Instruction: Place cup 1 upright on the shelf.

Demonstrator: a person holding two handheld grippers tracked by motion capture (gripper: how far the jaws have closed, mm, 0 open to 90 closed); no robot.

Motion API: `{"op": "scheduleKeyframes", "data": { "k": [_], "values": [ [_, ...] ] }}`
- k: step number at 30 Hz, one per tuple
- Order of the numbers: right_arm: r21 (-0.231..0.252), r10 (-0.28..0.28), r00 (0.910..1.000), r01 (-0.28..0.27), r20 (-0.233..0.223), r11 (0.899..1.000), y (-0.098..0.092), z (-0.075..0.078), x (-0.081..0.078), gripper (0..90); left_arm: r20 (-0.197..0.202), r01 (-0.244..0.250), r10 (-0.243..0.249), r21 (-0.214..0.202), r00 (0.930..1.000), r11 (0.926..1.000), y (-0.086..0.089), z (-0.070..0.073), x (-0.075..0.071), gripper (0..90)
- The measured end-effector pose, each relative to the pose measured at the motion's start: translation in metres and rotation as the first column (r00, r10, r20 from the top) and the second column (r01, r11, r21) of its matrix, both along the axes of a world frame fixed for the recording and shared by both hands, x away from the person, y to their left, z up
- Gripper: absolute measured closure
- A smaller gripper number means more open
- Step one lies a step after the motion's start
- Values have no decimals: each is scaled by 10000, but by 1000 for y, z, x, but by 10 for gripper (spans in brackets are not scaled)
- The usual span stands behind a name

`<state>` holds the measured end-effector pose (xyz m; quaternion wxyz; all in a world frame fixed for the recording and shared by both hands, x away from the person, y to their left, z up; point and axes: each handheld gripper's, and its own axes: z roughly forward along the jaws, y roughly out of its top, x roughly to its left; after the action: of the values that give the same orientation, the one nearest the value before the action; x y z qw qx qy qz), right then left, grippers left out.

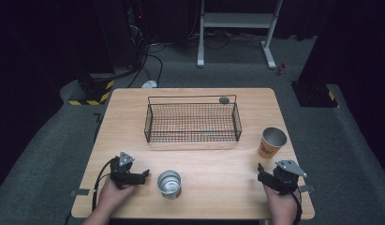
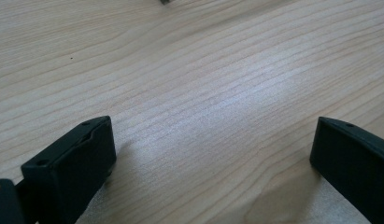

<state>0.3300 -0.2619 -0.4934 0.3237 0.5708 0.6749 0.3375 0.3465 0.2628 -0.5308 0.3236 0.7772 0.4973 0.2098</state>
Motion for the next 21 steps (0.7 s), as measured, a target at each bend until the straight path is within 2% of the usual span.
{"op": "scheduleKeyframes", "data": {
  "k": [9,21],
  "values": [
    [-24,-167,9996,167,220,9999,-9,2,6,113,25,76,-76,-5,10000,10000,0,0,1,3],
    [-135,-144,9997,147,177,9998,-12,2,19,106,19,68,-68,-33,10000,10000,0,0,1,3]
  ]
}}
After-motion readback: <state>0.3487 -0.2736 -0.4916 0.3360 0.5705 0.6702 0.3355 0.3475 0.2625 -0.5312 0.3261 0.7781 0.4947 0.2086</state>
